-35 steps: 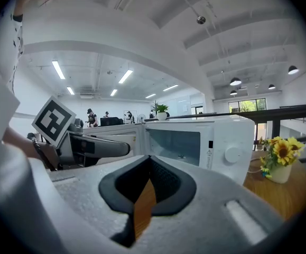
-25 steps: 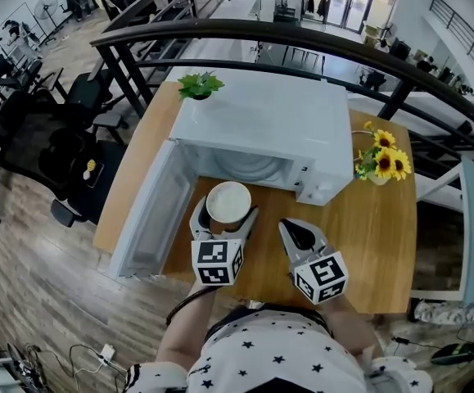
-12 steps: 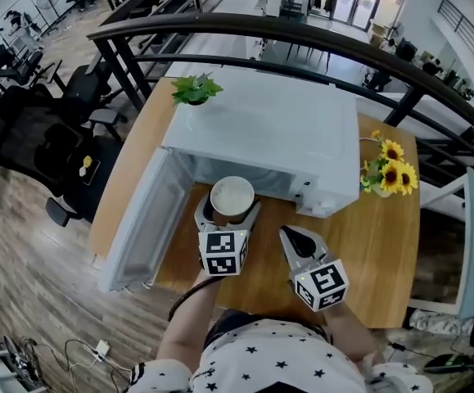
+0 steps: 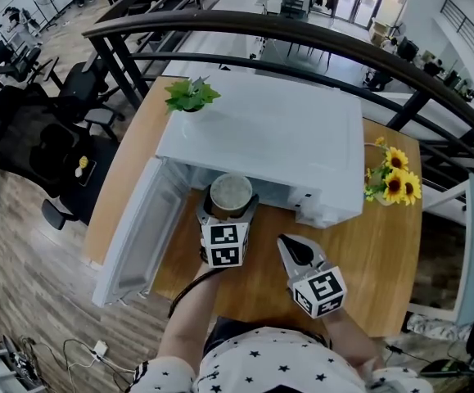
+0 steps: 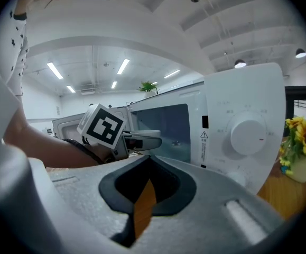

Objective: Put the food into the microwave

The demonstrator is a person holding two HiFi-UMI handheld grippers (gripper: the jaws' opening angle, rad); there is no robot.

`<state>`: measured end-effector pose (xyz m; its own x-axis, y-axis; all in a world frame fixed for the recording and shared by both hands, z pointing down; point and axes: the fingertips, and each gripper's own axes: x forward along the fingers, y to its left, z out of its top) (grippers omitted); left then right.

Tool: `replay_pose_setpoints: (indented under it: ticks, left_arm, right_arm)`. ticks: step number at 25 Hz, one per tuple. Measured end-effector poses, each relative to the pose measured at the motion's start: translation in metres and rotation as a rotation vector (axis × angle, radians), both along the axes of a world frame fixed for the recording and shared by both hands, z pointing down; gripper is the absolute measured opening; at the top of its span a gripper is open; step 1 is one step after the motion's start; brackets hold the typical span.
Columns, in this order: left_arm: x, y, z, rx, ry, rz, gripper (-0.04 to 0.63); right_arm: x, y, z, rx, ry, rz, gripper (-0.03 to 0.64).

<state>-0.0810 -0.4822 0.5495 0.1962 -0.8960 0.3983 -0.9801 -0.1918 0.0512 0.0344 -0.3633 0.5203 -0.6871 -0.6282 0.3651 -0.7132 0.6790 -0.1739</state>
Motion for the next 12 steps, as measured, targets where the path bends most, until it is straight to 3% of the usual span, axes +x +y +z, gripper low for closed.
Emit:
replay_pose_setpoints:
  ticks: [12]
  left_arm:
    - [0.007, -0.032, 0.024, -0.035, -0.04, 0.011, 0.479]
  right_arm:
    - [0.002, -0.011, 0.01, -0.023, -0.001, -0.003, 0.005]
